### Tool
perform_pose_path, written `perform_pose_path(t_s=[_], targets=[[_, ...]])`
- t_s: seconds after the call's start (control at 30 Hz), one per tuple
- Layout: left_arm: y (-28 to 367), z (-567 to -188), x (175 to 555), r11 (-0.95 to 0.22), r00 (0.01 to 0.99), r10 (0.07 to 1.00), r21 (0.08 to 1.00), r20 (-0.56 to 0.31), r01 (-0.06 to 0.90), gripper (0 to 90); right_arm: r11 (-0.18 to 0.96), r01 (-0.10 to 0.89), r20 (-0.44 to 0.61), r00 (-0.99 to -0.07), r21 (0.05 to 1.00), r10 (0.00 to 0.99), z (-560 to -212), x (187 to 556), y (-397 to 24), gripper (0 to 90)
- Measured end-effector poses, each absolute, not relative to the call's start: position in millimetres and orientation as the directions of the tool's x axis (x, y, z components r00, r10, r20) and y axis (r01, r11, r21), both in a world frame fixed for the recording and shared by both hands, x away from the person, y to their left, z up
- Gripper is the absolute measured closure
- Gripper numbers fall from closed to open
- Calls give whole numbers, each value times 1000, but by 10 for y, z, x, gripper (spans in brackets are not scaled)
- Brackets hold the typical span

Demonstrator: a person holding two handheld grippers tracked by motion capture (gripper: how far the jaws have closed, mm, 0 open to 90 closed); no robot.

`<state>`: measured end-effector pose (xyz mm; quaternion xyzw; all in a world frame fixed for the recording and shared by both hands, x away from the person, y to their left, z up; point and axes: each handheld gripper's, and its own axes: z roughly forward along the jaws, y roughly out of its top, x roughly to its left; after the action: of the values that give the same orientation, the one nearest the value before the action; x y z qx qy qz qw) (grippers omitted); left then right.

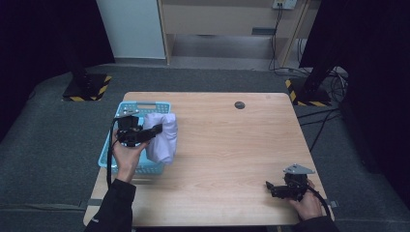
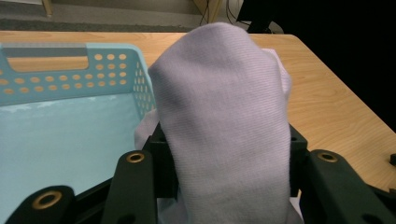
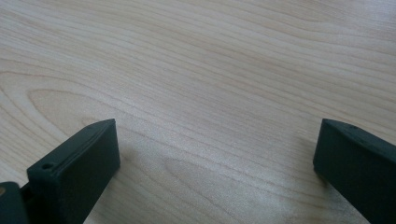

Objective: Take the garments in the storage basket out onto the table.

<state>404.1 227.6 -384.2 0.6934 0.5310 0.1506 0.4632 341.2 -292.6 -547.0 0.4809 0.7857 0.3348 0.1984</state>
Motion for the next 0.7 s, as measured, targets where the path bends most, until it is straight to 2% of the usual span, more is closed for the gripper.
perform_pose_path(t_s=[0.7], targets=[[2056,-3866,4026,-40,442,851,804,-284,594,534,313,623,10,-459,717,889,-5470,3412,-2926,7]])
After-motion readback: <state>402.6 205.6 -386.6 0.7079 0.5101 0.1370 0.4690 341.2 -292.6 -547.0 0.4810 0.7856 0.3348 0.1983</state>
